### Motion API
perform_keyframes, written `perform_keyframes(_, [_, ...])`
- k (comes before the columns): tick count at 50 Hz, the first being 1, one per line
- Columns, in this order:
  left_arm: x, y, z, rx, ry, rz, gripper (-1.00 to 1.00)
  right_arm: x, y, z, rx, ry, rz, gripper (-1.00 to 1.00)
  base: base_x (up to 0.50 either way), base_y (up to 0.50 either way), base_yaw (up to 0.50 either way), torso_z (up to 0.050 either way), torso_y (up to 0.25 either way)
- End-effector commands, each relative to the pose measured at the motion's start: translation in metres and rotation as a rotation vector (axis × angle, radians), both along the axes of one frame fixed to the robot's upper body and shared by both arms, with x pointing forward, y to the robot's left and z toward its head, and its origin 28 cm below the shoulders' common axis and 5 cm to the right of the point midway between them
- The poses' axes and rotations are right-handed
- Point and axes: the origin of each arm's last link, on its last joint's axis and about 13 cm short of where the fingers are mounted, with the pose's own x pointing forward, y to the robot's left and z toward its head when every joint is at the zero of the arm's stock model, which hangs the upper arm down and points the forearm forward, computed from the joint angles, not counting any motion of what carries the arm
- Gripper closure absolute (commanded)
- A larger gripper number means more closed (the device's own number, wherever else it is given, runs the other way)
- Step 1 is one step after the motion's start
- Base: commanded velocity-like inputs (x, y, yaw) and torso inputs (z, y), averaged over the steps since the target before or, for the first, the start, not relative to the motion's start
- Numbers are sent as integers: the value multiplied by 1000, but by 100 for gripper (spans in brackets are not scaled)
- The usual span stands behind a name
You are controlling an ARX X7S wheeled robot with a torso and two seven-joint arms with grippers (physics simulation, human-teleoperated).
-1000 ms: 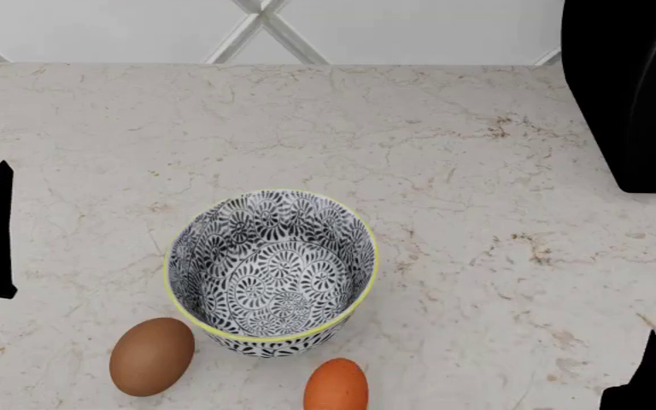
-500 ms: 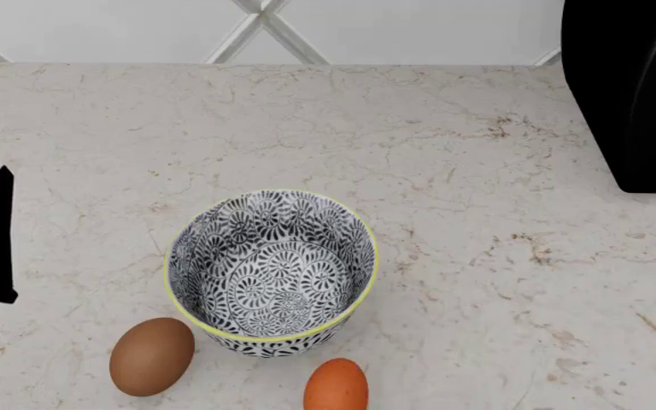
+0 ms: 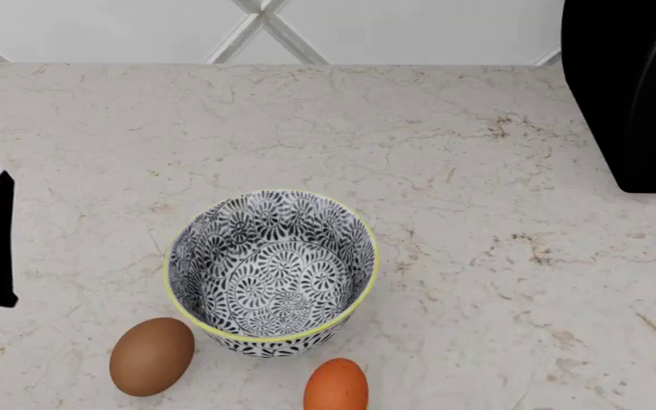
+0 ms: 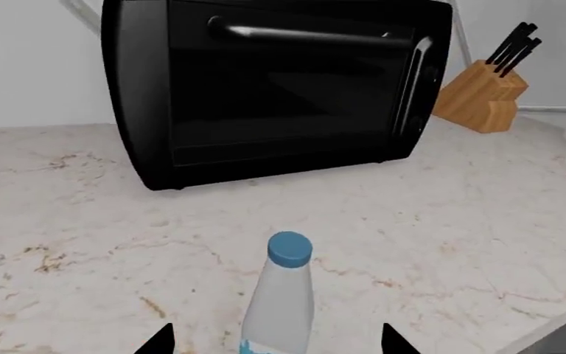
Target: Place the eggs and milk next to the bowl.
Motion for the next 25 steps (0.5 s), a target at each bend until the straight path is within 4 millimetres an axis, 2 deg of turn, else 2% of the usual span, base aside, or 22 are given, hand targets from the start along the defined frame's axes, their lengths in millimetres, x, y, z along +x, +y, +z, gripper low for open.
perform_keyframes(1, [3,2,1,-20,-19,-7,-100,13,-13,-3,17,-7,-64,-100,0,0,0,0,0])
perform_keyframes(25, [1,2,5,-5,-20,-3,-100,50,-24,-20,21,52,-105,-100,0,0,0,0,0])
